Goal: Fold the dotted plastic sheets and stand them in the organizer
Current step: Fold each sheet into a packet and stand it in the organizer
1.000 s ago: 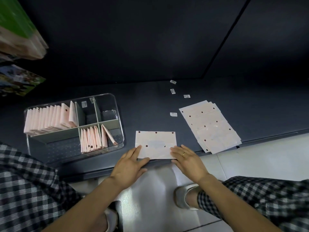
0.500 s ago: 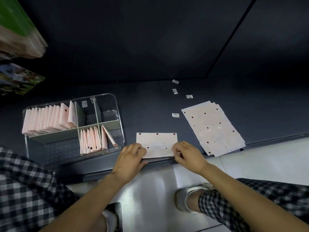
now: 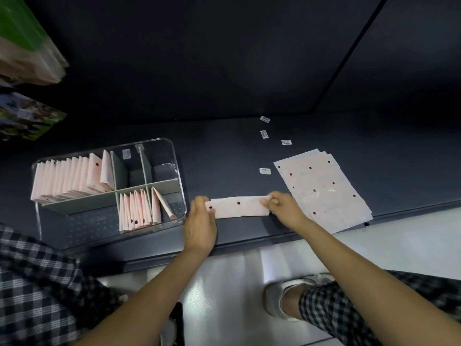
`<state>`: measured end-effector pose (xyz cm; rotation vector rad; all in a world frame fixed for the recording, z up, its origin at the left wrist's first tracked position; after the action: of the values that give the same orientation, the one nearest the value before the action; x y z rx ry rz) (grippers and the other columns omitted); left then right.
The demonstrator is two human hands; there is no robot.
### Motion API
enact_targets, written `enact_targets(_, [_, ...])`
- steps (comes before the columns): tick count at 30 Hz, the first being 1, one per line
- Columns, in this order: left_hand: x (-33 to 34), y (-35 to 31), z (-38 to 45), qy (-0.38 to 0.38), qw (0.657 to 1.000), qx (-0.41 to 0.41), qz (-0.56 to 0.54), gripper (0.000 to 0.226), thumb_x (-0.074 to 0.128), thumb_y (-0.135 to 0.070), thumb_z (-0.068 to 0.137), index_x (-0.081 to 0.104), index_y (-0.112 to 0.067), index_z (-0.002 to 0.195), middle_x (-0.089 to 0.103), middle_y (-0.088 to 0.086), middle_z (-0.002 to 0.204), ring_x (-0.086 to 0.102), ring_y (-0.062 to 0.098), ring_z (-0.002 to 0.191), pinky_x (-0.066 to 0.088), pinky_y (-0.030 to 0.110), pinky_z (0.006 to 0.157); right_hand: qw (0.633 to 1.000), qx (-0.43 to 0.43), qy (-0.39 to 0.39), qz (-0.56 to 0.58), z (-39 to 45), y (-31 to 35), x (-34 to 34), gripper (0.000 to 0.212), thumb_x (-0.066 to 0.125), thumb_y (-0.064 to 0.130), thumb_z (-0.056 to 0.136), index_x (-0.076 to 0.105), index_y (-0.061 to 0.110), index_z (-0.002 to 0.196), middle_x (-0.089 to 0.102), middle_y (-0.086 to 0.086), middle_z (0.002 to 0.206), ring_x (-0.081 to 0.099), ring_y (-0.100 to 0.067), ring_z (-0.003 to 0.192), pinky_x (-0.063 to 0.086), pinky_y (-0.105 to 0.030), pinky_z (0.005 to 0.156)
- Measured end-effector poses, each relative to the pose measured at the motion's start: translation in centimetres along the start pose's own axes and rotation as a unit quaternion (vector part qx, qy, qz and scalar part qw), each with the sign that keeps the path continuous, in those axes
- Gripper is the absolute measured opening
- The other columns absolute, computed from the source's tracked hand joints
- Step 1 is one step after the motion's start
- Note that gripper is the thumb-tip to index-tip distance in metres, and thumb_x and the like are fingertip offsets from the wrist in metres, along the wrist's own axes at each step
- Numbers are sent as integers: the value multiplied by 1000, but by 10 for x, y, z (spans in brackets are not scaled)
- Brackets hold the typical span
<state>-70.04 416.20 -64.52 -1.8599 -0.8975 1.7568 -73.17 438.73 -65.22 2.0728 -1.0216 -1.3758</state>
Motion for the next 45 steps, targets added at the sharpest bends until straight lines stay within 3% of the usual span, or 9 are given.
enact_targets(2, [-1,-7,-6,-38,998,53,24,41,57,-5,89,46,-5,128,45,17,129,48,35,117,41,44,98,999,27,-1,-25,7,3,0,36,56,27,93,41,8,66,43,-5,66,40,-20,68,30,-29,63])
enact_targets(5, [12,-14,-18,7,979,174,102,55,58,-10,90,37,-8,141,28,17,151,22,33,142,14,42,118,995,50,-3,-85,16,5,1,41,53,29,95,36,15,60,43,1,62,42,-21,68,30,-28,62])
enact_targets(9, [40,-1,-26,150,929,230,247,66,32,-44,100,-1,-19,151,-11,7,159,-14,24,145,-17,32,115,987,65,6,-150,22,11,3,46,50,31,95,30,15,57,39,0,58,41,-24,67,29,-30,60])
enact_targets(17, [39,12,-20,222,887,249,318,76,23,-62,94,-10,-24,150,-22,13,156,-23,26,143,-16,33,114,983,50,-3,-174,17,11,4,42,49,30,97,35,14,61,44,0,61,45,-27,71,33,-30,62])
enact_targets(22, [36,12,-16,237,885,255,308,77,27,-66,91,-5,-29,150,-22,11,156,-22,25,143,-13,34,117,950,14,-99,-297,3,16,1,19,45,26,98,52,8,98,65,-12,92,56,-32,90,43,-37,76])
enact_targets(25, [36,12,-16,243,890,252,292,76,30,-67,90,-1,-34,150,-21,10,156,-22,24,143,-13,33,117,921,-145,-199,-301,-17,31,8,18,53,13,92,58,8,108,63,-12,101,56,-32,97,45,-39,81])
enact_targets(30, [36,11,-14,258,889,253,281,78,38,-65,89,2,-34,150,-21,11,157,-22,24,143,-12,33,117,843,-368,-48,-390,-51,25,67,42,59,17,90,54,5,130,55,-10,134,51,-24,126,37,-41,107])
enact_targets(39, [29,7,-9,291,888,240,264,76,43,-64,88,8,-38,150,-19,8,157,-19,21,144,-6,32,118,798,-377,-147,-446,-52,-2,12,30,84,23,66,75,12,93,70,-3,111,67,-18,102,53,-40,90])
enact_targets(45, [24,2,-9,302,889,227,257,73,46,-61,88,14,-36,149,-16,7,158,-16,21,145,-5,31,118,775,-368,-109,-501,-36,13,11,42,88,7,33,73,11,72,73,-5,86,68,-21,69,56,-26,66])
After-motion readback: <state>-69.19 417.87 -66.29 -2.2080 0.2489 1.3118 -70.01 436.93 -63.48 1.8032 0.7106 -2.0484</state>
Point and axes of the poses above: each hand's wrist, its own z-axis towards the middle knuckle, its own x-axis out of the palm, y = z × x, the point moved 4 cm from there along z, towards the middle knuckle
